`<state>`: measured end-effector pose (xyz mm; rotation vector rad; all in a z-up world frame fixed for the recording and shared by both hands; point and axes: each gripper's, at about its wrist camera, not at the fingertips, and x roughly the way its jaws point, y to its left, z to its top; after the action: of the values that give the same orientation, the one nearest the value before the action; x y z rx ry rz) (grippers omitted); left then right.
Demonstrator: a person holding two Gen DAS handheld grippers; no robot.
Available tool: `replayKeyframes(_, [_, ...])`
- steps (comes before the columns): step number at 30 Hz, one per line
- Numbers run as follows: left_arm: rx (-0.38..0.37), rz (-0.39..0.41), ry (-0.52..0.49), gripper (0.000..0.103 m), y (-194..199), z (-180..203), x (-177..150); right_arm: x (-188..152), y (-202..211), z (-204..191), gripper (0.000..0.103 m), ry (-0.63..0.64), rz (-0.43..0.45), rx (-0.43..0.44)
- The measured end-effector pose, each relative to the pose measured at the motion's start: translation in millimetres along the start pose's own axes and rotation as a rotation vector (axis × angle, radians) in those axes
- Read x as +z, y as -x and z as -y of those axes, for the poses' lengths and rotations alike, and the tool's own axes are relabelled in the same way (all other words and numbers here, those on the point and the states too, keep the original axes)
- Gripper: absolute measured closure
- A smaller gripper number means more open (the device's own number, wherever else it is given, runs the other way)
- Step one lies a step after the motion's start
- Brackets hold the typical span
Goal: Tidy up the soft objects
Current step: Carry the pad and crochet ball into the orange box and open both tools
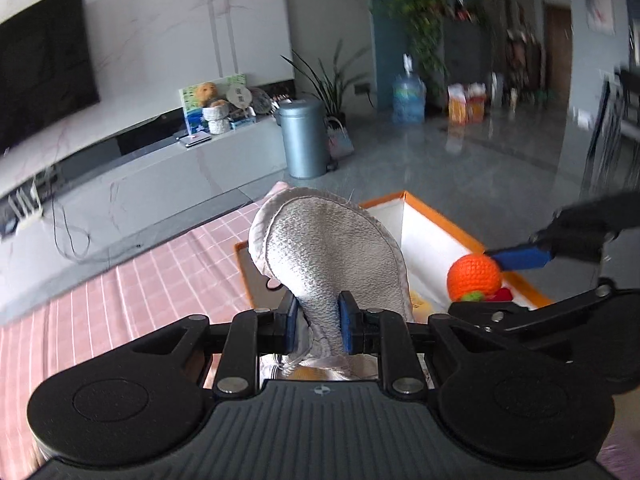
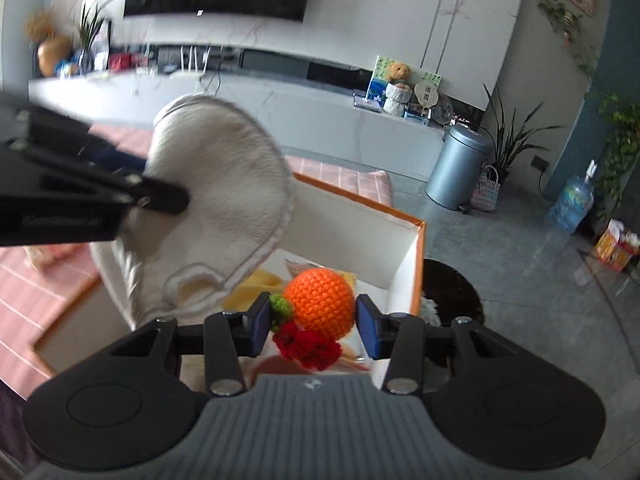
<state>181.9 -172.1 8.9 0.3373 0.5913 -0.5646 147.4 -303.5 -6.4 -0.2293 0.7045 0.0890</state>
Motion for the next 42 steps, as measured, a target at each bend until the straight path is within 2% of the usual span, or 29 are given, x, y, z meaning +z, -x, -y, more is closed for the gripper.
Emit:
replayKeyframes(8, [0.050, -0.094, -0.098, 0.077, -54, 11, 11, 21, -48, 12, 0.058, 0.110, -0.086, 0.023])
replayKeyframes(14, [0.070, -0.139, -0.188, 0.071, -72, 15, 6, 27, -69, 10, 0.058, 0.141, -0.137, 0.060])
replayKeyframes(18, [0.101, -0.151, -0.216, 0.060, -80, 17, -1, 27, -76, 7, 0.058, 0.157, -0.161, 0.061])
replayKeyframes(20, [0.105, -0.155, -0.228, 0.047, -81, 18, -4, 26, -77, 5, 0.058, 0.158, -0.170, 0.066])
replayKeyframes(21, [0.106, -0.144, -0.226, 0.033, -80, 16, -5, 26, -78, 5, 0.058, 0.160, -0.174, 0.068])
replayKeyframes(22, [0.099, -0.126, -0.222, 0.028, -77, 15, -6, 27, -80, 5, 0.058, 0.162, -0.178, 0.068])
replayKeyframes(25, [0.107, -0.079, -0.200, 0.022, -67, 9, -6, 27, -84, 4, 0.058, 0.169, -0.188, 0.073])
replayKeyframes(28, [0.096, -0.020, -0.162, 0.021, -53, 4, -3, 27, -83, 1, 0.058, 0.175, -0.198, 0.083])
replayKeyframes(32, [0.077, 0.016, -0.093, 0.016, -36, -5, 3, 27, -83, -4, 0.058, 0.181, -0.209, 0.091])
replayKeyframes(40, [0.053, 0.050, -0.010, 0.016, -16, -18, 9, 23, -86, -13, 0.057, 0.204, -0.257, 0.110])
replayKeyframes(42, [0.054, 0.052, -0.001, 0.016, -11, -20, 6, 21, -85, -15, 0.055, 0.208, -0.263, 0.107])
